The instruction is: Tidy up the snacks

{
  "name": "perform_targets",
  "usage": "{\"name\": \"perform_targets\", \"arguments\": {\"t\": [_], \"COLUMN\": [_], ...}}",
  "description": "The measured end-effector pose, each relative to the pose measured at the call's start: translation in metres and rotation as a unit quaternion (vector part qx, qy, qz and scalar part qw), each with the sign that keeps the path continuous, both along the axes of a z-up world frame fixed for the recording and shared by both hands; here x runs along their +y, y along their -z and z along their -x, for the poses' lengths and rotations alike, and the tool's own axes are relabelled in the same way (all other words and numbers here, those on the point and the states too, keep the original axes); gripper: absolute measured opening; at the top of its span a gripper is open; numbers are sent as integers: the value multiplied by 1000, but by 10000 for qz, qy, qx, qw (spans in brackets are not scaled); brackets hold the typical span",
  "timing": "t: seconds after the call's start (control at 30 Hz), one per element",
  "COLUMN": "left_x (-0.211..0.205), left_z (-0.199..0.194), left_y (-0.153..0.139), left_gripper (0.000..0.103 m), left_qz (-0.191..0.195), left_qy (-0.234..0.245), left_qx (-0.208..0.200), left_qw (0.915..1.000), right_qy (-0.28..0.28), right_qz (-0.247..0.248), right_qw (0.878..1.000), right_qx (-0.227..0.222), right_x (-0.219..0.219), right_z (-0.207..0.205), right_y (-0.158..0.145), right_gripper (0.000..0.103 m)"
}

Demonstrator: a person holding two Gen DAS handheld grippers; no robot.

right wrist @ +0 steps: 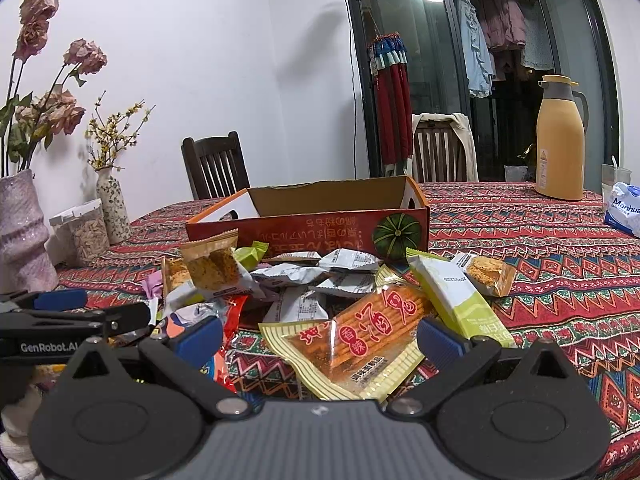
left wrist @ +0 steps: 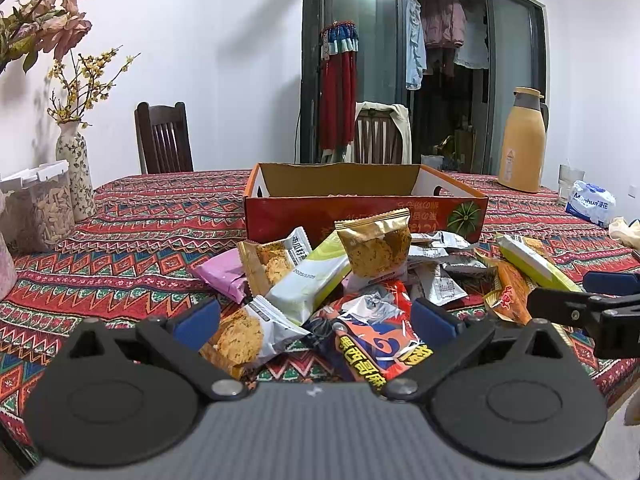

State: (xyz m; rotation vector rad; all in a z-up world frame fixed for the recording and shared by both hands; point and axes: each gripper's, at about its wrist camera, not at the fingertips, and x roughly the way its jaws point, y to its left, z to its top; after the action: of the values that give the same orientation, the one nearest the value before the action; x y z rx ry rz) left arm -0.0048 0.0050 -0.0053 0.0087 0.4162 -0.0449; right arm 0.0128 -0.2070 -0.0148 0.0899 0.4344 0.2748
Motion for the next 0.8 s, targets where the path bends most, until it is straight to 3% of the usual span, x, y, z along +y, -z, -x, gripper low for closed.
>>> {"name": "perform_targets", "arguments": {"t": [0.8], "left_x": [9], "left_z": [-4], "left_y": [4], "left_gripper": [103], "left_qz": [135], "left_qy": [-56], "left_qx": [74], "left_qw": [9999], "right_qy": [33], "right_qz": [-32], "right_qw": [9999], "right_qx": [90], "right_x": [-1], "right_z": [-7], "right_y": [0], "right_gripper": [103]}}
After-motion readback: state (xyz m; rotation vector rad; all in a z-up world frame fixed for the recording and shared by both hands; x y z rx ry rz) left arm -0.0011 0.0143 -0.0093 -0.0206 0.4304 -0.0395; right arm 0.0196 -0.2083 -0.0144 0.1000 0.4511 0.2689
